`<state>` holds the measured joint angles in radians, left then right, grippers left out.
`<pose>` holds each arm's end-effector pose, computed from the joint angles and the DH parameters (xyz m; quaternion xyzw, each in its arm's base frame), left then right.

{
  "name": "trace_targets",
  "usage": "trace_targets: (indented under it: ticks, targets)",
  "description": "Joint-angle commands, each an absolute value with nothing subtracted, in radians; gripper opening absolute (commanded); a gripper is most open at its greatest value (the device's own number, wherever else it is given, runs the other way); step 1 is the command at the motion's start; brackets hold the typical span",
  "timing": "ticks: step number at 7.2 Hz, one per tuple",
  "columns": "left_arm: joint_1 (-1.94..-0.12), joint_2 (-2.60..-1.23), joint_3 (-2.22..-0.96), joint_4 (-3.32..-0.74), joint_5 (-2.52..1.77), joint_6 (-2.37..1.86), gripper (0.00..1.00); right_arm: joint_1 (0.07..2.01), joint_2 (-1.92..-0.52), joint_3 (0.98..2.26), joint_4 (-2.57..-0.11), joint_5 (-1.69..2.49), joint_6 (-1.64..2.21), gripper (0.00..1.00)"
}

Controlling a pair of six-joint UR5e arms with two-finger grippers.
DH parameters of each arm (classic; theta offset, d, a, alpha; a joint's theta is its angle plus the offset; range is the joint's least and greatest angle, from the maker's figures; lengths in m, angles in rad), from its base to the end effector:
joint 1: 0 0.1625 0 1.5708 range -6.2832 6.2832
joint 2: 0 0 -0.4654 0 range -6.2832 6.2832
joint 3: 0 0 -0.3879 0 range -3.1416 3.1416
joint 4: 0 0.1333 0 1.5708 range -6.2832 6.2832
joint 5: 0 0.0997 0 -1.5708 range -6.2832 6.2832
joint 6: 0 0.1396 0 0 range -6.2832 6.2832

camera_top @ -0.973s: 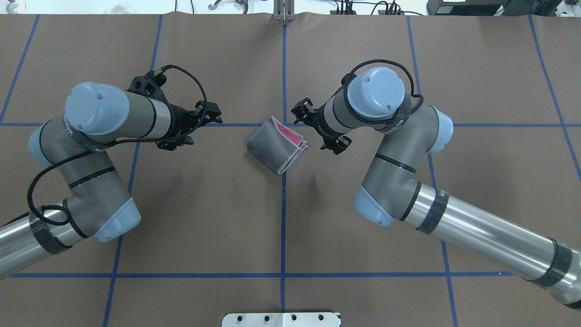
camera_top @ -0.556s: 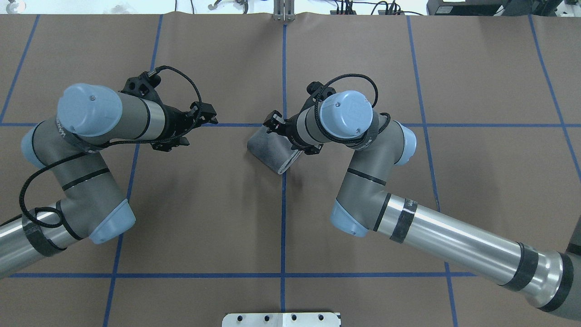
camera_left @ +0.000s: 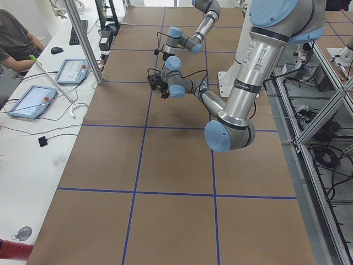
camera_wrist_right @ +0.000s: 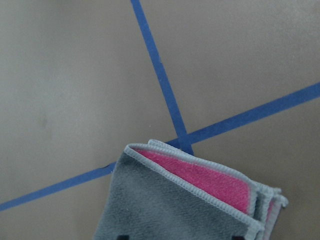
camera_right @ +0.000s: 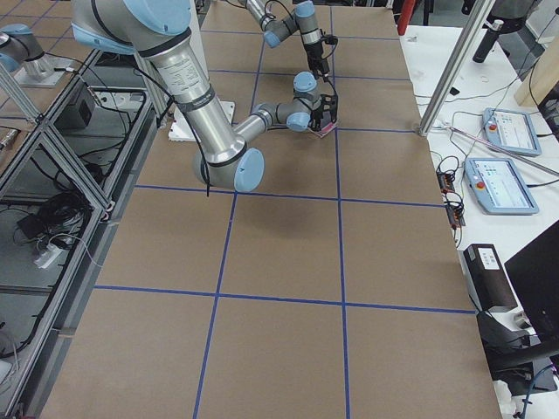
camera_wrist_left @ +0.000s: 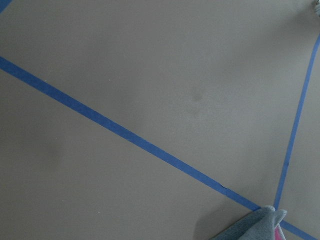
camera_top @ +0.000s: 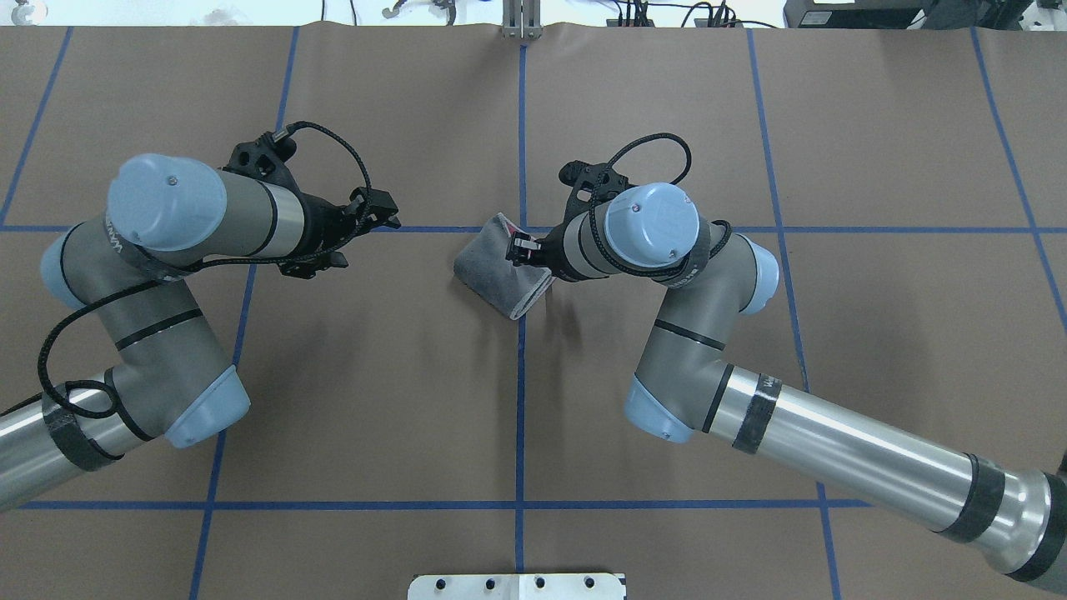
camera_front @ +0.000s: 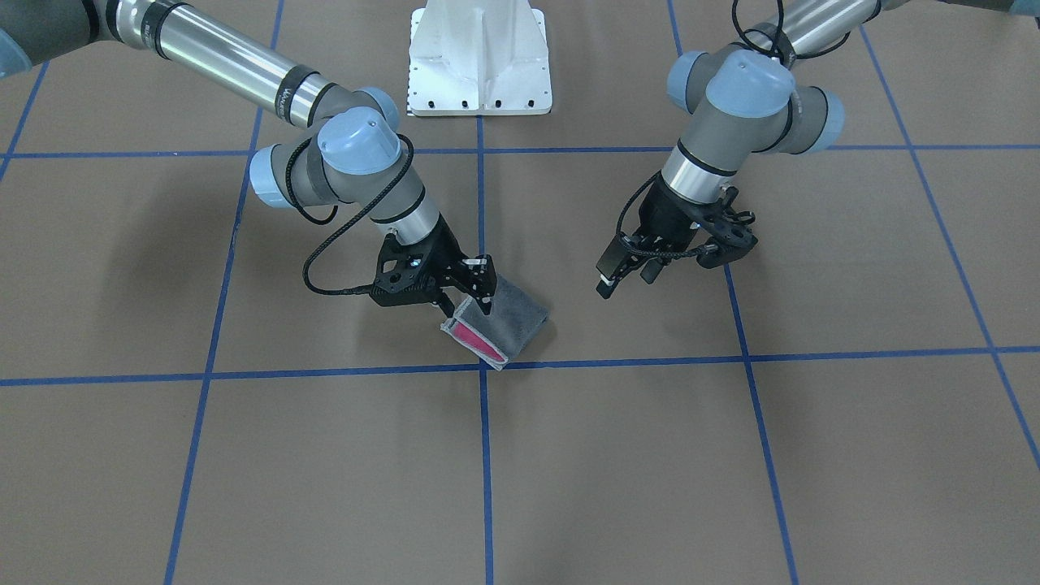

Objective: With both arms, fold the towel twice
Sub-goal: 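Lower the right gripper onto the folded towel's edge and pinch it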

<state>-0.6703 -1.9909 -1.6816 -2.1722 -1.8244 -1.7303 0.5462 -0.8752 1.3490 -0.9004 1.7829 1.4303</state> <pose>0.4789 -0.5050 0.3581 0.0312 0.5418 -0.2754 0.7935 -0.6372 -0.5090 0.3085 0.0974 -0.5369 0.1123 0.8304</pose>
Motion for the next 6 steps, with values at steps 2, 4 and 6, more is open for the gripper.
trace_targets:
  ticks: [2,4,6]
  targets:
    - [-0.667,-1.993,-1.678,-2.172,-1.824,-1.732,0.99,0.546,-0.88,1.347,-0.9,1.781,1.372,0.51]
    - [-0.667,-1.993,-1.677,-2.172,-1.822,-1.732,0.99,0.546,-0.881,1.345,-0.904,1.779,1.347,0.49]
    - [-0.667,-1.991,-1.675,-2.172,-1.822,-1.732,0.99,0.548,-0.881,1.338,-0.905,1.775,1.33,0.49]
